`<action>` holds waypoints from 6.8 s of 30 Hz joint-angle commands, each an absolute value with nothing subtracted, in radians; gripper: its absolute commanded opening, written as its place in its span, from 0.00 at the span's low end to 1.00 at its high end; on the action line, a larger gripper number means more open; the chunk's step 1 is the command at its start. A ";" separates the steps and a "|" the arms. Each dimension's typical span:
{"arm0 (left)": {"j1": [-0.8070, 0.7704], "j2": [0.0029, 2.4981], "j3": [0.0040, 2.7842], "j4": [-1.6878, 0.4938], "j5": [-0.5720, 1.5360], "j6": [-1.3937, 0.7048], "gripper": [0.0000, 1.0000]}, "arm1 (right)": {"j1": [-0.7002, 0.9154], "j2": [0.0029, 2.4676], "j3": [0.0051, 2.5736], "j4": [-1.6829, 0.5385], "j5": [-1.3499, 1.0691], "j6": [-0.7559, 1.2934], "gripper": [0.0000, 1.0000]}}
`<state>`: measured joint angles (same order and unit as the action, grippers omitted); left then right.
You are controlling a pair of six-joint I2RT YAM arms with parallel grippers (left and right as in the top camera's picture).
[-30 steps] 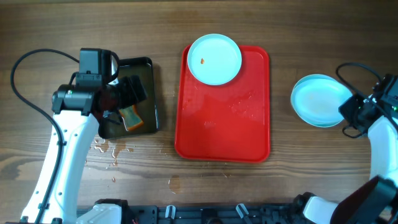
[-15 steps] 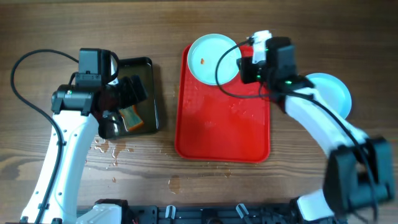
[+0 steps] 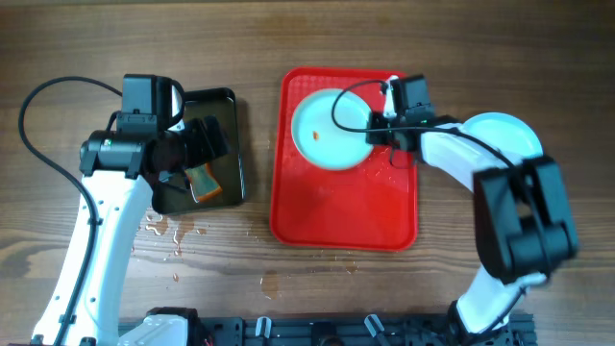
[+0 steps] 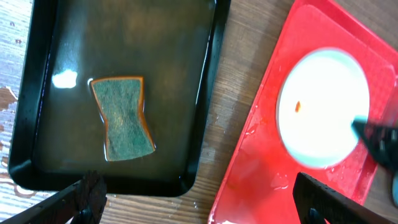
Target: Clean dirty plates on tray and stack at the side
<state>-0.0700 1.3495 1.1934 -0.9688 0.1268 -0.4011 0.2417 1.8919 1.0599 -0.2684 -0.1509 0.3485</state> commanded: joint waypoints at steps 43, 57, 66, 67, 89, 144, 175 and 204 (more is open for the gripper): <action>-0.155 1.544 1.213 -0.869 0.049 -0.313 0.04 | 0.245 1.743 0.897 -0.512 -0.083 0.366 0.05; -0.671 1.942 1.242 -0.418 0.273 -0.638 0.04 | 0.245 1.743 0.897 -0.514 -0.084 0.368 0.04; -0.616 1.986 1.275 -0.645 -0.167 -0.474 0.04 | 0.245 1.743 0.896 -0.540 -0.083 0.379 0.04; -0.612 1.976 1.307 -0.680 -0.245 -0.455 0.04 | 0.245 1.743 0.896 -0.541 -0.083 0.394 0.04; 0.039 1.766 1.339 -1.043 0.202 -0.249 0.37 | 0.347 1.412 1.020 -0.649 0.333 0.218 0.04; 0.063 1.309 1.339 -1.139 0.280 -0.216 0.72 | 0.217 1.228 1.020 -0.676 0.260 0.349 0.04; 0.063 0.916 1.343 -1.456 0.159 -0.190 1.00 | -0.327 0.546 1.026 -1.008 -0.574 0.160 1.00; 0.063 0.916 1.343 -1.456 0.159 -0.190 1.00 | -0.059 0.010 0.005 0.036 -0.445 -0.289 1.00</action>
<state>0.0593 0.9176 1.3392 -1.4586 0.1684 -0.1959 -0.0628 0.0193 0.0113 0.0311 -0.4442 -0.2790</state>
